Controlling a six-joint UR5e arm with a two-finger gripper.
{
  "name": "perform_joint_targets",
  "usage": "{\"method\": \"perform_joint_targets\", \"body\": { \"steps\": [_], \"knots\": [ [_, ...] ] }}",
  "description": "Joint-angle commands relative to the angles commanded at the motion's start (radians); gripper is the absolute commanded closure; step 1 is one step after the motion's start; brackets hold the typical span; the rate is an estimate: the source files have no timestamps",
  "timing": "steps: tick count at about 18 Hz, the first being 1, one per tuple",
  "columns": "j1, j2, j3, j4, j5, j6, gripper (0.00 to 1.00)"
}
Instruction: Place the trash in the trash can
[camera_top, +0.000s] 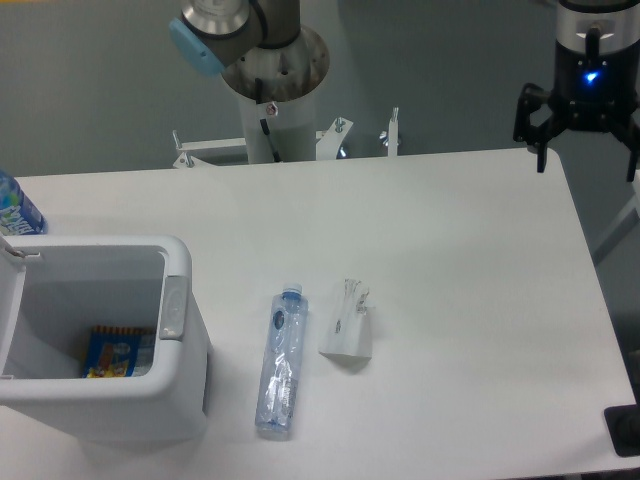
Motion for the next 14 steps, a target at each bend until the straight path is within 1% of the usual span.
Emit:
{"method": "perform_joint_targets", "body": {
  "steps": [3, 5, 7, 11, 14],
  "knots": [
    [-0.002, 0.003, -0.029, 0.014, -0.015, 0.001, 0.0],
    [-0.002, 0.011, -0.072, 0.015, -0.041, 0.0, 0.0],
    [0.0, 0.014, -0.097, 0.015, -0.072, 0.0, 0.0],
    [-0.012, 0.023, -0.149, 0.015, -0.075, 0.0, 0.0],
    [-0.028, 0.022, -0.17, 0.015, -0.078, -0.021, 0.0]
  ]
}}
